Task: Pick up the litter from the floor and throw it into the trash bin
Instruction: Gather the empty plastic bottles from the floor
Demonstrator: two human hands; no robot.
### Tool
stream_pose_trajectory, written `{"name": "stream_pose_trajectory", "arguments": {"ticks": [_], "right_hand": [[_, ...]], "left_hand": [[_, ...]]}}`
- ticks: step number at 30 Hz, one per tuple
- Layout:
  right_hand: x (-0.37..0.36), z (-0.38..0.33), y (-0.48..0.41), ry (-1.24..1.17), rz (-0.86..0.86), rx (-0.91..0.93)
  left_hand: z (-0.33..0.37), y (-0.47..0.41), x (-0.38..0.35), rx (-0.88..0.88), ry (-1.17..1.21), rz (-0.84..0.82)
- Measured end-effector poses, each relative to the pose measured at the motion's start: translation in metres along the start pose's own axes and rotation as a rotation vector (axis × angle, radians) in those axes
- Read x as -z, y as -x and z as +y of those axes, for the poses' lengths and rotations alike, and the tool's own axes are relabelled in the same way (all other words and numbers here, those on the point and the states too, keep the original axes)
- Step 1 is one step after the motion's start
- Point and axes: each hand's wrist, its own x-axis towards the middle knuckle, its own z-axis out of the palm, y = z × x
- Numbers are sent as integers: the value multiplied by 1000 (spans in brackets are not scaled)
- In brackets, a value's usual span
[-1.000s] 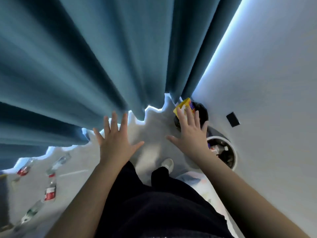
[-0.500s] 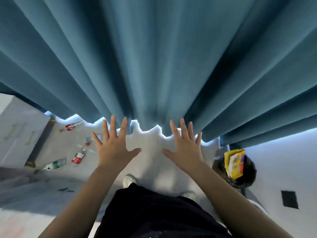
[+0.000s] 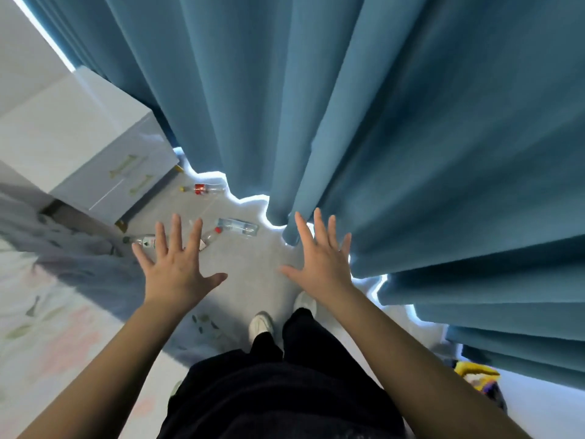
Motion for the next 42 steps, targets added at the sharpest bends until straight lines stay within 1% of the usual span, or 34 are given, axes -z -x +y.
{"name": "stream_pose_trajectory", "arguments": {"ticks": [4, 9, 12, 16, 20, 24, 27, 30, 31, 33, 36, 38, 42], "right_hand": [[-10, -16, -42, 10, -51, 50], [-19, -42, -104, 13, -128, 92], [-28, -60, -157, 20, -189, 110], [-52, -85, -240, 174, -334, 141], [-100, -108, -331, 199, -520, 130], [-191, -113, -411, 204, -614, 26], [-281, -108, -462, 186, -661, -85], [-372, -98, -502, 143, -676, -210], [-402, -95, -514, 128, -673, -228], [-458, -87, -532, 161, -651, -198], [-529, -72, -550, 233, -617, -143], [-564, -60, -559, 266, -585, -125], [-613, -45, -584, 280, -519, -90]], "left_hand": [[-18, -23, -7, 55, 27, -41], [-40, -67, -20, 102, 60, -138], [-56, -105, -31, 114, 63, -206], [-78, -162, -48, 189, 99, -317], [-105, -228, -88, 268, 175, -407], [-130, -299, -171, 303, 208, -501], [-151, -352, -261, 340, 228, -573], [-169, -395, -354, 340, 209, -637], [-173, -408, -384, 338, 202, -651], [-178, -430, -439, 339, 198, -662], [-179, -453, -508, 377, 235, -659], [-179, -463, -546, 371, 246, -631], [-186, -476, -604, 206, 142, -455]]}}
